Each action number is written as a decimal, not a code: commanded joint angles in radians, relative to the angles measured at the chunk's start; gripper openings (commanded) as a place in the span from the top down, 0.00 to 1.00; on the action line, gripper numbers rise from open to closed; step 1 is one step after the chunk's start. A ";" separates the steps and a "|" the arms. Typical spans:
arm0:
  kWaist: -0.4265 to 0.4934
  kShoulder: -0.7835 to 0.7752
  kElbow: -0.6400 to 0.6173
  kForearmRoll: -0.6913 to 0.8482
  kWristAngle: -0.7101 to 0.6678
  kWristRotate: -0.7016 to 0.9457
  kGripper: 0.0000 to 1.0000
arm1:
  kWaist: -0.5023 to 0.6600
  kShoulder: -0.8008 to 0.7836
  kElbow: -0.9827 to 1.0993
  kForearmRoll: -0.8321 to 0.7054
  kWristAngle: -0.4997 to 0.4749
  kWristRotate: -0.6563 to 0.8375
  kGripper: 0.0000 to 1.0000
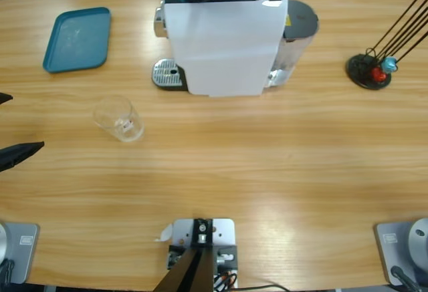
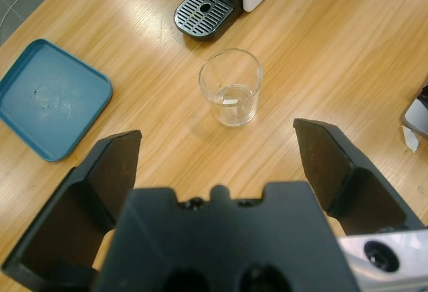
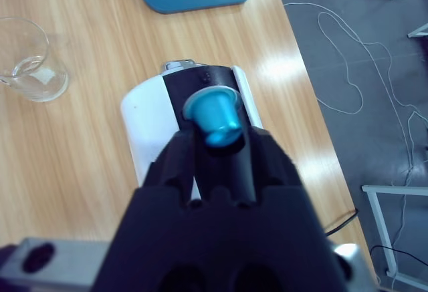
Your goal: Pour coffee
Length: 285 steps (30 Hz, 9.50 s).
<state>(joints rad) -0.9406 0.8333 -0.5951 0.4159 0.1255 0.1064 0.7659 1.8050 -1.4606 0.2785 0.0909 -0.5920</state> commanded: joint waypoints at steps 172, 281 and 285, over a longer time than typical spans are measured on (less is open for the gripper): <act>0.011 0.180 -0.096 0.000 0.102 -0.083 0.00 | 0.173 -0.355 0.013 0.223 -0.262 0.818 0.00; 0.518 0.843 -0.089 -0.632 -0.722 0.453 1.00 | 0.178 -0.722 0.718 0.236 -0.314 0.805 0.00; 0.519 0.883 -0.135 -0.617 -0.724 0.491 1.00 | 0.178 -0.735 0.691 0.237 -0.393 0.795 0.00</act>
<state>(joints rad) -0.4245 1.6190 -0.6437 -0.2710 -0.5699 0.5462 0.9355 1.0534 -0.7745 0.5247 -0.2103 0.2246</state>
